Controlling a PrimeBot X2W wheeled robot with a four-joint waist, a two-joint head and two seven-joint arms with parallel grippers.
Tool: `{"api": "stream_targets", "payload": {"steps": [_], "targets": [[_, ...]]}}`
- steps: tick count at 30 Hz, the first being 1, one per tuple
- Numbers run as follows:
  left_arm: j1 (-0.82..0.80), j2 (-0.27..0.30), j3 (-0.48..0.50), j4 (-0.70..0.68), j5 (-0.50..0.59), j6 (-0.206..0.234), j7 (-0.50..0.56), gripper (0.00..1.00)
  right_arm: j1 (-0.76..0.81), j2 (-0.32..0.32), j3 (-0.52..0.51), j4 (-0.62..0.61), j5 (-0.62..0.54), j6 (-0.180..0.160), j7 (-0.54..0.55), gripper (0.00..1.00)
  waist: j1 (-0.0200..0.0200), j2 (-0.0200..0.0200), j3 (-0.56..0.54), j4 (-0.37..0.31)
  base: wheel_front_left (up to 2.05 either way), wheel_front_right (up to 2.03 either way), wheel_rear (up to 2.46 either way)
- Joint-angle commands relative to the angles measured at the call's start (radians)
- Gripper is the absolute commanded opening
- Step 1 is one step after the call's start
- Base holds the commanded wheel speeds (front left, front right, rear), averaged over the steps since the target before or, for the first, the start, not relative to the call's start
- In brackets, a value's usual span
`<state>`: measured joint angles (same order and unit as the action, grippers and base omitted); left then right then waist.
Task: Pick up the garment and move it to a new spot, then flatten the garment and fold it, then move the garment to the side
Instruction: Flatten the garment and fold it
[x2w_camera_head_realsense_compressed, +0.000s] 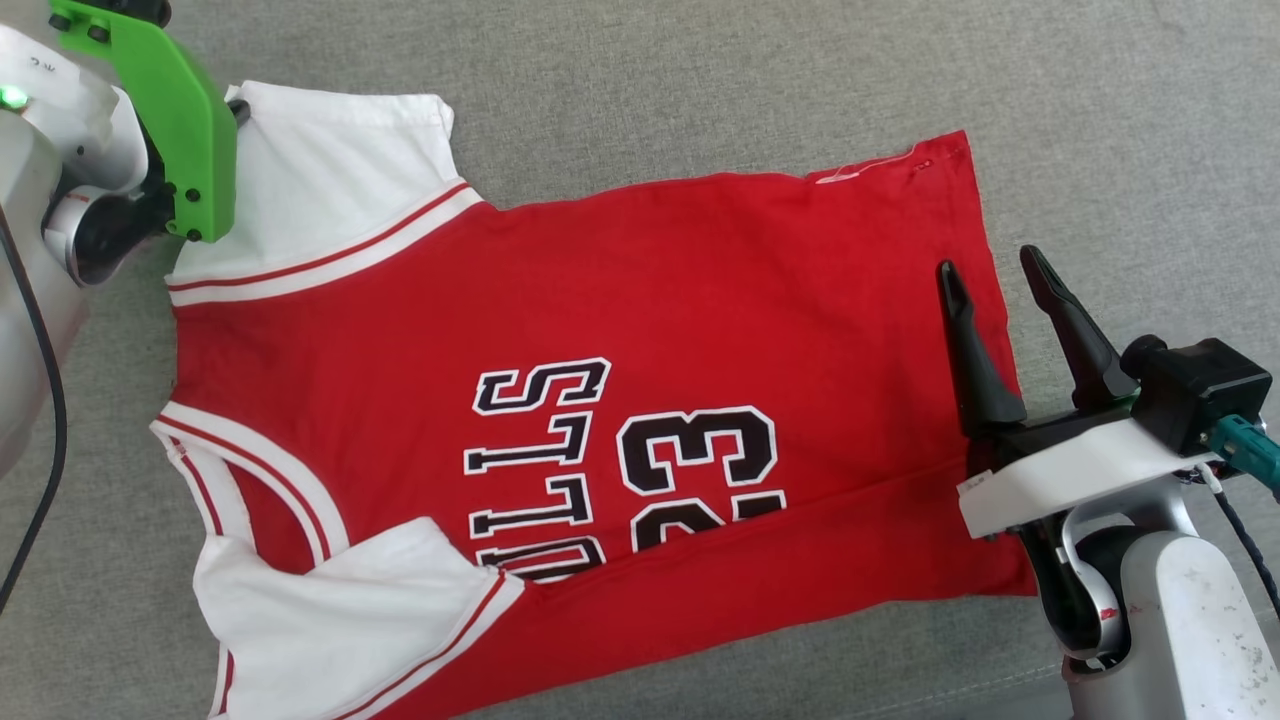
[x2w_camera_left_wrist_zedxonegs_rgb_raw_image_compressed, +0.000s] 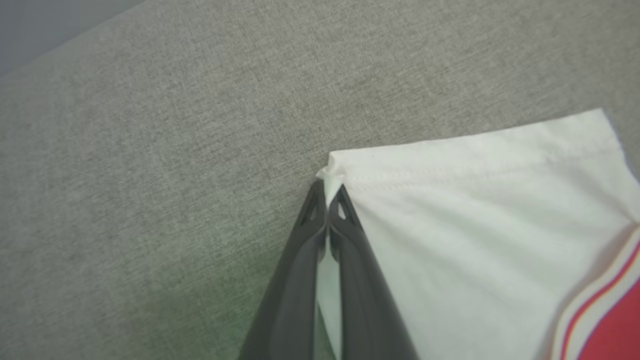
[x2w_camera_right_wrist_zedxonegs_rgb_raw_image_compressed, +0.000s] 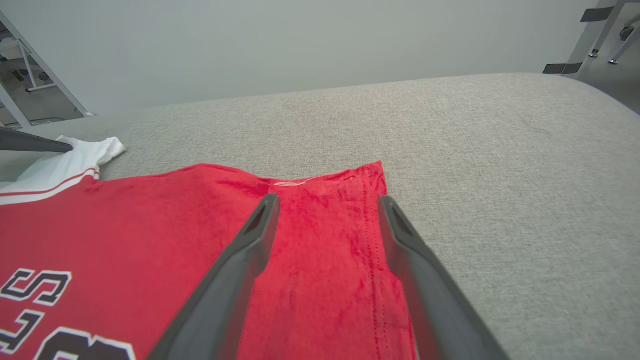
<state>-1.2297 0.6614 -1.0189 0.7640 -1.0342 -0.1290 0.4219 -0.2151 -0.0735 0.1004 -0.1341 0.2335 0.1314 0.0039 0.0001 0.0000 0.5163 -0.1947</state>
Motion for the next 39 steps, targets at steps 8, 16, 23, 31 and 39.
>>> {"api": "stream_targets", "payload": {"steps": [8,16,23,31,39], "targets": [[0.051,-0.022,-0.002,0.009,-0.069,-0.002,-0.11,0.0,0.002,-0.041,-0.019,0.008,0.005,-0.001,0.06,1.0,-0.0001,0.0,-0.09,0.035,0.0,0.0,0.0],[0.096,-0.022,0.014,-0.072,-0.143,-0.002,-0.128,0.0,-0.043,-0.152,-0.053,0.023,0.038,-0.001,0.307,1.0,-0.0001,0.0,-0.143,0.093,0.0,0.0,0.0],[0.137,0.005,0.022,-0.233,-0.163,0.023,-0.133,0.0,-0.169,-0.214,-0.081,0.084,0.089,-0.001,0.598,1.0,-0.0001,0.0,-0.141,0.153,0.0,0.0,0.0],[0.184,0.078,0.035,-0.572,-0.147,0.127,-0.151,0.0,-0.372,-0.272,-0.082,0.253,0.096,-0.001,0.822,1.0,-0.0001,0.0,-0.083,0.228,0.0,0.0,0.0],[0.205,0.115,0.039,-0.736,-0.125,0.187,-0.163,0.0,-0.446,-0.29,-0.042,0.379,0.066,-0.001,0.855,1.0,-0.0001,0.0,-0.05,0.261,0.0,0.0,0.0]]}}
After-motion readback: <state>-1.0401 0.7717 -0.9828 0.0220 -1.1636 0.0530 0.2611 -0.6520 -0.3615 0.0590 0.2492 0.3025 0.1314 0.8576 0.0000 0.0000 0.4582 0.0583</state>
